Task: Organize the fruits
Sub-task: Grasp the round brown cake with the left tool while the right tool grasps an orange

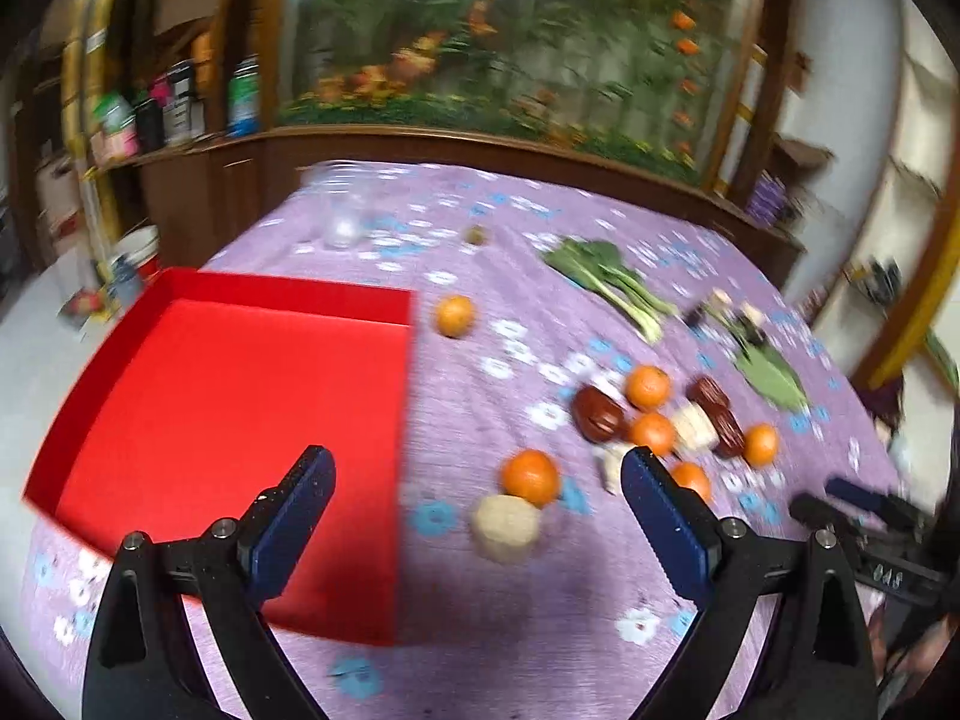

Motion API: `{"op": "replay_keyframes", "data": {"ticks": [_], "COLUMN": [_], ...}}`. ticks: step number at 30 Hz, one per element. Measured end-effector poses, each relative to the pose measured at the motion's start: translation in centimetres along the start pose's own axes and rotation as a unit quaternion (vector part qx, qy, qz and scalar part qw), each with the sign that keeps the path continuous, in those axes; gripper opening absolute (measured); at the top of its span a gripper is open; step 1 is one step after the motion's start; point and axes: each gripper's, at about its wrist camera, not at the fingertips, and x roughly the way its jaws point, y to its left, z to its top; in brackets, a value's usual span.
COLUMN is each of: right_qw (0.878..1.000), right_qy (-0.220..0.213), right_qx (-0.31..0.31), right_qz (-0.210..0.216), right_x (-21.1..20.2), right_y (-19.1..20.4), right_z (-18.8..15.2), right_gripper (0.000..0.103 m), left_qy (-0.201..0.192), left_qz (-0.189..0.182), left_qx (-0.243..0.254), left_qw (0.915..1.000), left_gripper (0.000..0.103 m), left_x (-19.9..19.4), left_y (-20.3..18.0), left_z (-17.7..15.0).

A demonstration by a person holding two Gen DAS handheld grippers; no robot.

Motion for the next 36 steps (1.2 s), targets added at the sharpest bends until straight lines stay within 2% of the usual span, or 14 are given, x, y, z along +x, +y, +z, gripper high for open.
{"op": "replay_keyframes", "data": {"ticks": [1,5,6,10,11,13,14,15,19,26,29,30,31,36], "right_qw": [1.000,1.000,1.000,1.000,1.000,0.999,0.999,0.998,0.995,0.993,0.993,0.992,0.991,0.991], "right_qy": [0.001,0.004,0.006,0.012,0.013,0.019,0.022,0.025,0.039,0.075,0.070,0.072,0.074,0.072], "right_qx": [-0.002,-0.001,0.000,-0.004,-0.007,-0.017,-0.021,-0.026,-0.057,-0.072,-0.082,-0.084,-0.086,-0.093], "right_qz": [0.000,-0.002,-0.001,0.017,0.023,0.039,0.045,0.052,0.069,0.062,0.053,0.061,0.067,0.060], "right_x": [0.1,0.4,0.5,0.8,0.9,1.4,1.6,1.8,3.5,7.1,7.6,7.6,7.7,6.9], "right_y": [0.0,-0.5,-0.7,-0.5,-0.2,0.7,1.1,1.7,4.5,6.7,7.4,7.6,7.9,8.7], "right_z": [0.0,0.1,0.1,0.3,0.4,0.6,0.7,0.9,1.7,2.1,2.2,2.2,2.2,1.8], "right_gripper": [0.083,0.082,0.082,0.081,0.081,0.080,0.079,0.077,0.067,0.066,0.049,0.039,0.036,0.035], "left_qy": [0.007,0.060,0.074,0.097,0.100,0.101,0.105,0.106,0.102,0.101,0.096,0.094,0.093,0.074], "left_qz": [0.000,-0.007,-0.010,-0.008,-0.009,-0.001,-0.002,0.003,-0.010,-0.015,-0.019,-0.019,-0.019,-0.028], "left_qx": [0.014,0.040,0.038,0.035,0.036,0.053,0.059,0.061,0.053,0.057,0.045,0.041,0.039,0.014], "left_qw": [0.9999,0.9973,0.9965,0.9947,0.9943,0.9935,0.9928,0.9924,0.9933,0.9931,0.9942,0.9946,0.9948,0.9968], "left_gripper": [0.093,0.065,0.061,0.060,0.057,0.049,0.036,0.032,0.031,0.032,0.031,0.031,0.031,0.031], "left_x": [0.5,3.2,3.9,5.6,5.9,6.1,6.3,6.3,6.1,6.1,6.0,5.9,5.8,3.8], "left_y": [-0.6,-1.7,-1.6,-1.0,-0.9,-1.1,-1.3,-1.3,-0.7,-0.7,-0.5,-0.4,-0.3,0.9], "left_z": [0.0,-1.0,-1.2,-2.0,-2.2,-2.3,-2.4,-2.5,-2.5,-2.6,-2.4,-2.5,-2.5,-2.3]}}
